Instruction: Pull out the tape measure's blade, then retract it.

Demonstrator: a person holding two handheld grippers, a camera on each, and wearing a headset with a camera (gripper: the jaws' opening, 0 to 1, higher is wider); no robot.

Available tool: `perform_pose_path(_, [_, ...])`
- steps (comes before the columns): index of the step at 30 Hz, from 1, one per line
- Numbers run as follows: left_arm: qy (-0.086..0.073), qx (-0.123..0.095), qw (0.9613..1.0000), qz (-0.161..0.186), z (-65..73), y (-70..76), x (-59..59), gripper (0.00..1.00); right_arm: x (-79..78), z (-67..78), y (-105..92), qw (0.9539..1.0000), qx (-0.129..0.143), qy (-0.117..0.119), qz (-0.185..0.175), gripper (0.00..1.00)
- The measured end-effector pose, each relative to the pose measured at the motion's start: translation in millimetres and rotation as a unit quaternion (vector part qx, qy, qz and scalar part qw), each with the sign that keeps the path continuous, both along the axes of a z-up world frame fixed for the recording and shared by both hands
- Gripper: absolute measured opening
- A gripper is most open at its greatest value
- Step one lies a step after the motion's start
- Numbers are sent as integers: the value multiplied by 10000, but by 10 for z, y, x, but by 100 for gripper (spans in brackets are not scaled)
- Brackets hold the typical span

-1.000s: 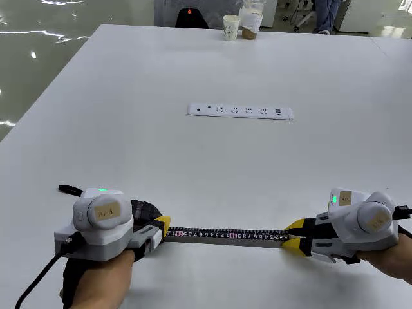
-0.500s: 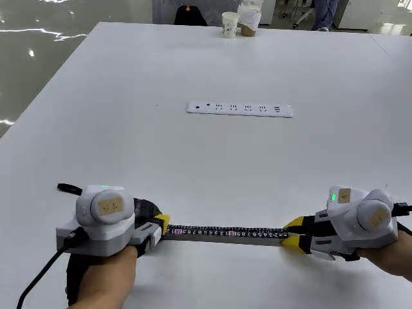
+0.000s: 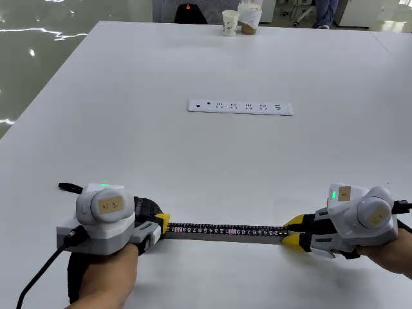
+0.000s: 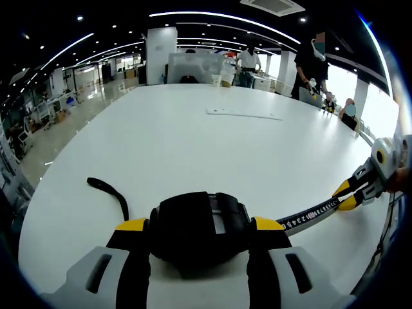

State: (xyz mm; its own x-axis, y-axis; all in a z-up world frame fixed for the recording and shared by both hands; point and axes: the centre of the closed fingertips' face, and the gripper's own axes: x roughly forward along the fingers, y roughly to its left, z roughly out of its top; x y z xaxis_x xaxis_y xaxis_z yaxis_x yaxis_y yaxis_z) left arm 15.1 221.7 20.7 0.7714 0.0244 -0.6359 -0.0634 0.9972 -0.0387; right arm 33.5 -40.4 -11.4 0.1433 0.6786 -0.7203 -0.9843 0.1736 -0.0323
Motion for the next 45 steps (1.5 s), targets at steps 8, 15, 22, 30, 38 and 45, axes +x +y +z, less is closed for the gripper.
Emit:
perform_pose_path(8, [28,-29,10000,-6,-7,6,0,55,-3,5,6,10000,-6,15,-18,7])
perform_pose_path(15, [-2,-61,10000,-46,-9,8,4,55,-2,2,5,10000,-13,41,-27,8])
perform_pose_path(22, [0,-136,9998,-123,-6,11,-10,55,-6,1,20,10000,-10,53,-13,8])
perform_pose_path(30, [4,-142,9998,-103,-5,7,-14,55,-13,10,13,10000,-15,57,-45,8])
perform_pose_path(38, [28,-186,9998,-62,-2,8,-15,55,-34,11,57,9999,21,106,-38,8])
perform_pose_path(45, [34,-190,9998,-78,-2,9,-14,55,-43,2,117,9999,73,140,-31,8])
